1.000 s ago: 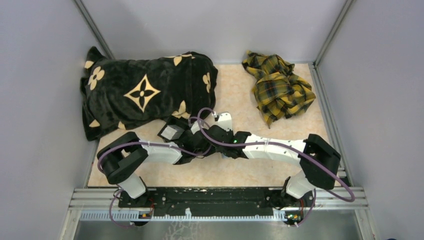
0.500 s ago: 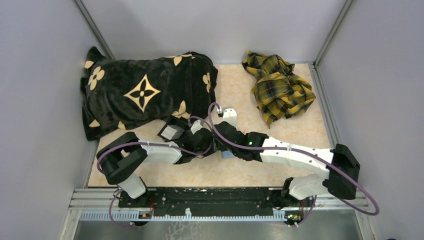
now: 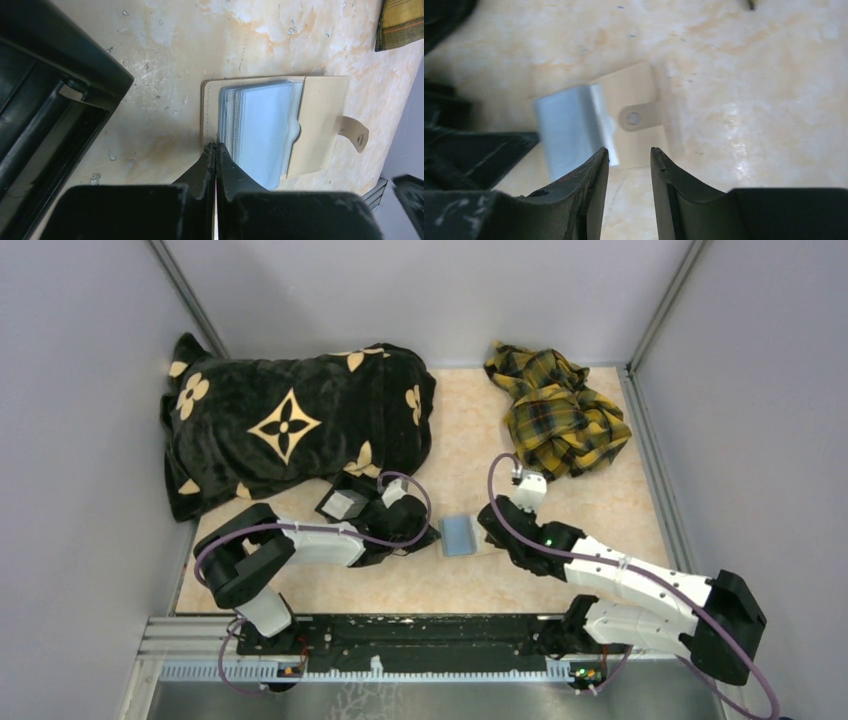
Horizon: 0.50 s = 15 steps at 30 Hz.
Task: Put the credit cards into the card holder
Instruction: Close the card holder at the center of the board.
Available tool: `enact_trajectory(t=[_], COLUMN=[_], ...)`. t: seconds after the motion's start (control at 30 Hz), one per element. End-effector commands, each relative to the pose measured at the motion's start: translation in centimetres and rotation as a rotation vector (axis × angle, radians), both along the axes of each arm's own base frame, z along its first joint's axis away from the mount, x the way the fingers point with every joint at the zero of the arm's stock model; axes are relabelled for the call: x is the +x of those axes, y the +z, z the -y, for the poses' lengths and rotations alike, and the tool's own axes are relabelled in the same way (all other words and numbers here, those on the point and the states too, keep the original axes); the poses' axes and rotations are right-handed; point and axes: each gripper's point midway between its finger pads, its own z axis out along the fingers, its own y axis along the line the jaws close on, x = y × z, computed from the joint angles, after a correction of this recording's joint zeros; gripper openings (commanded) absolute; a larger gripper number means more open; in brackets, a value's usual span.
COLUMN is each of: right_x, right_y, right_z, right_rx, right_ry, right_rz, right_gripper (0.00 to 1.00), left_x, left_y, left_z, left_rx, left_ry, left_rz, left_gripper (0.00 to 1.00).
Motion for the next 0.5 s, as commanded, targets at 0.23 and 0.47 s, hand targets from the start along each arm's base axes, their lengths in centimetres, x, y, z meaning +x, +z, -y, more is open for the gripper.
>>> enact_trajectory(t=[0.23, 0.47], right_x=[1.2, 1.4], right_y=[-3.8, -6.2], right_z=[4.4, 5.9], right_rx=[0.108, 0.128], right_ry=[-0.236, -0.318], right_rz=[-0.032, -0.068], right_gripper=[0.33, 0.3], left_x=[-4.6, -4.8], left_y=[-8.4, -8.9], left_z=[-7.8, -8.8], left_rx=[0.309, 0.309], left_ry=[-0.007, 0.0], left_rz=[-0.206, -0.224], left_gripper=[0.0, 0.0])
